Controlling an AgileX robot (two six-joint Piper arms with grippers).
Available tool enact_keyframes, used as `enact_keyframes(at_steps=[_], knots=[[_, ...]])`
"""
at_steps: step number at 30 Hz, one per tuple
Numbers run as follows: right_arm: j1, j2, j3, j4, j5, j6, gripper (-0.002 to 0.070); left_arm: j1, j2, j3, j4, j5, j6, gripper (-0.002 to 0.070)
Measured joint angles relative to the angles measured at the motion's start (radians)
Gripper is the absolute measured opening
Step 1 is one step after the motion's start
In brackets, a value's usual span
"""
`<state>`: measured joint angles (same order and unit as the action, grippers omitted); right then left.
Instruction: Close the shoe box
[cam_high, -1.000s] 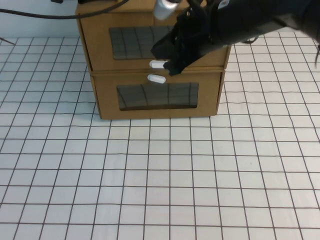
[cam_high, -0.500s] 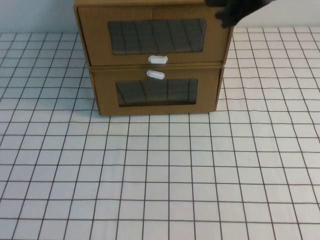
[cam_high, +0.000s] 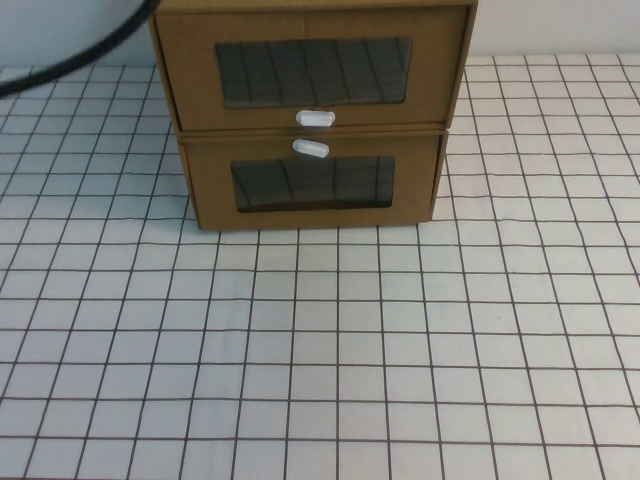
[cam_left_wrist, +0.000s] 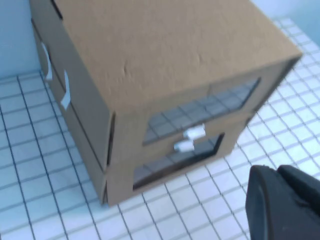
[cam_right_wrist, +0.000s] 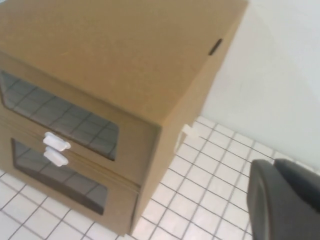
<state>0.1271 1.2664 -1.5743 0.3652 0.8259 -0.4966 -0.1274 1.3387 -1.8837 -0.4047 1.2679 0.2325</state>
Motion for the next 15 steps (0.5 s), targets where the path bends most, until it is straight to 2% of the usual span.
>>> enact_keyframes(at_steps=[7,15], knots=[[-0.009,-0.250,0.295,0.010,-0.227,0.006,-0.0013,0.000,-0.300,0.357,0.075,-0.128,0.020,-0.0005],[-0.009,-0.554,0.623,0.068,-0.378,0.006,-0.0013,0.000,-0.710,0.864,0.138,-0.568,0.020,-0.0005]])
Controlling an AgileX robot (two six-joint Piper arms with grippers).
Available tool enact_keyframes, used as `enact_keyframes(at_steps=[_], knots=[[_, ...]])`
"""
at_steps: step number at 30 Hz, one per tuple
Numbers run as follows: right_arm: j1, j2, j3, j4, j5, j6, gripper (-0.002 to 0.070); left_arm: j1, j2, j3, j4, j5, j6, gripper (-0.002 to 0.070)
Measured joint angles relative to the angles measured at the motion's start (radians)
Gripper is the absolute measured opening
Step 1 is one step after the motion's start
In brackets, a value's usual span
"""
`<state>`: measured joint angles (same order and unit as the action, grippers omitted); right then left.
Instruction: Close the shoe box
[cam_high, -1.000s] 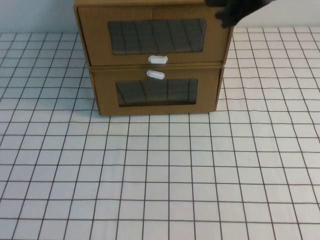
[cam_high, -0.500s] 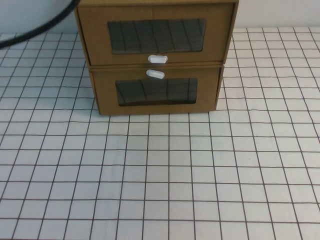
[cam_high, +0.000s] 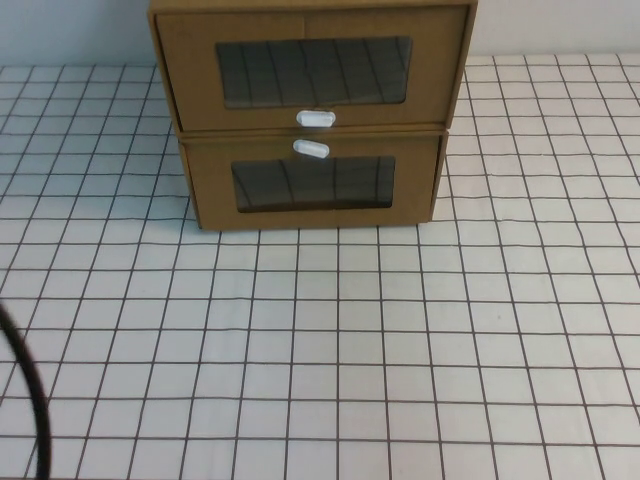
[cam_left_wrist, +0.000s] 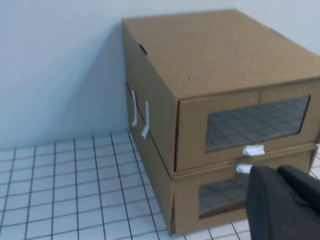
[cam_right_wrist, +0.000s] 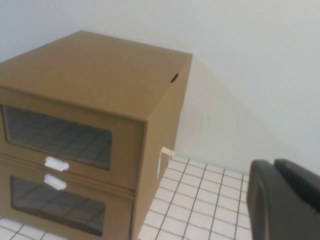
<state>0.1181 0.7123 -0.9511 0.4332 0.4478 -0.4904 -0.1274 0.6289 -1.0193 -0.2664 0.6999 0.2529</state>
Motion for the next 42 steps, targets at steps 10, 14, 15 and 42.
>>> enact_keyframes(at_steps=[10,14,15,42], knots=[[0.000,-0.348,0.318,0.021,-0.009,0.000,-0.0014,0.000,-0.318,0.419,0.002,-0.157,0.000,-0.0005],[0.000,-0.439,0.355,0.019,-0.009,0.000,-0.0013,0.000,-0.338,0.482,0.002,-0.201,0.000,-0.0005],[0.000,-0.450,0.355,0.019,-0.009,0.000,-0.0013,0.000,-0.338,0.488,0.002,-0.219,0.000,-0.0005],[0.000,-0.461,0.355,0.036,-0.009,0.000,-0.0013,0.000,-0.338,0.490,0.004,-0.296,0.000,-0.0005]])
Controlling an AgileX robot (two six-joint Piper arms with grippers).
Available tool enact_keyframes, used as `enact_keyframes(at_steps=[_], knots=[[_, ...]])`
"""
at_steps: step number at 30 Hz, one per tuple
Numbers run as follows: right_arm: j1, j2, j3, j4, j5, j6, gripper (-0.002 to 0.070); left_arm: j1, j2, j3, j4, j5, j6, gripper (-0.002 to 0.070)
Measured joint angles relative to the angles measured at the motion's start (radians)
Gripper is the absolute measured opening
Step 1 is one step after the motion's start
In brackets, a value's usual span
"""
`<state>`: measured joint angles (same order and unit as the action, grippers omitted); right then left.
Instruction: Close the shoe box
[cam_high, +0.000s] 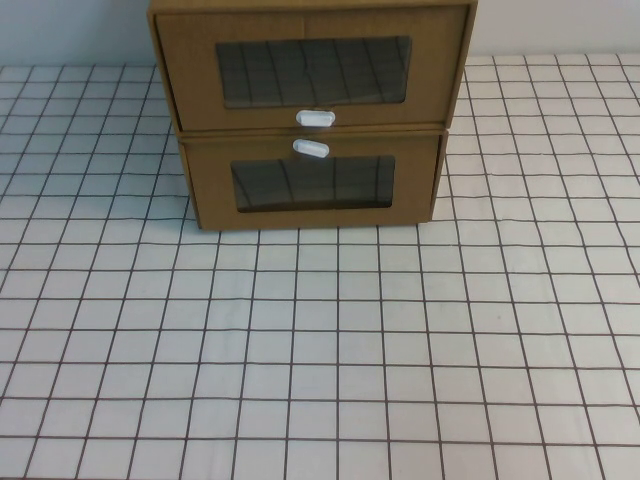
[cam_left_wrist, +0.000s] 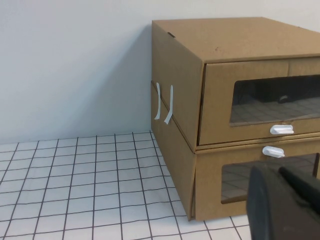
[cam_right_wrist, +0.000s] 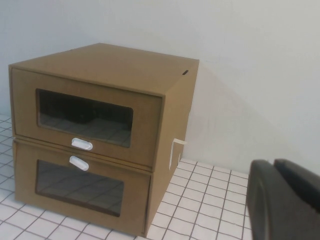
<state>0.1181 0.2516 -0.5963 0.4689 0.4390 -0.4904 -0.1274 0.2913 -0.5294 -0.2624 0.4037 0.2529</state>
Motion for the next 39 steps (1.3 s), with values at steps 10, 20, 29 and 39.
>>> enact_keyframes(at_steps=[10,20,29,39], knots=[[0.000,0.000,0.000,0.000,0.000,0.000,-0.0013,0.000,-0.003,0.048,0.005,-0.058,0.000,-0.0005],[0.000,0.000,0.000,0.000,0.000,0.000,-0.0013,0.000,-0.196,0.358,0.141,-0.275,0.000,-0.0005],[0.000,0.000,0.000,0.002,0.000,0.000,-0.0013,0.000,-0.300,0.555,0.161,-0.284,-0.035,-0.0005],[0.000,0.000,0.000,0.002,0.004,0.000,-0.0013,0.000,-0.300,0.556,0.195,-0.042,-0.098,-0.0005]])
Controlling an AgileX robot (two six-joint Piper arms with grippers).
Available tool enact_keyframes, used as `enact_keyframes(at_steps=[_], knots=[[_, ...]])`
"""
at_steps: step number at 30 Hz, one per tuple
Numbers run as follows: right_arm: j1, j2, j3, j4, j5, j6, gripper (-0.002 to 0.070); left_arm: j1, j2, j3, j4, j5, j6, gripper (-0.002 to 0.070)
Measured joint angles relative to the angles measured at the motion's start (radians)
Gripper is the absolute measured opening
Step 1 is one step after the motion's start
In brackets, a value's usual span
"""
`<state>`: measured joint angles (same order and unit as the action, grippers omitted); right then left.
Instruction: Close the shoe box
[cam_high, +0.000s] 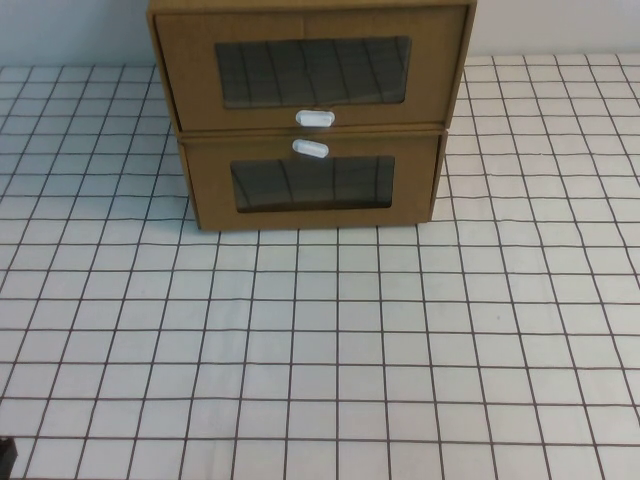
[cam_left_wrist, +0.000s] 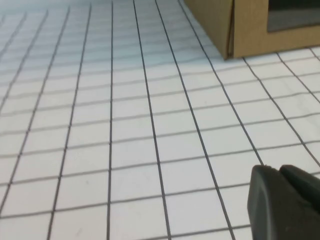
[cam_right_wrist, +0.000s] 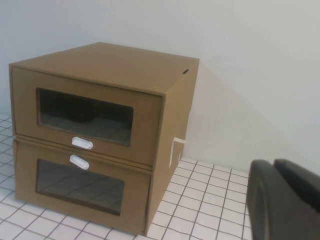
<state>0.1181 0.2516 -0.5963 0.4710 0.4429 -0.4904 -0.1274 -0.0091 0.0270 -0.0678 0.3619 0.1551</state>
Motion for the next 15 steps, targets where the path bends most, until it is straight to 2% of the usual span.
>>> enact_keyframes(at_steps=[15], knots=[[0.000,0.000,0.000,0.000,0.000,0.000,-0.0013,0.000,-0.002,0.000,0.000,0.024,-0.034,-0.0005]])
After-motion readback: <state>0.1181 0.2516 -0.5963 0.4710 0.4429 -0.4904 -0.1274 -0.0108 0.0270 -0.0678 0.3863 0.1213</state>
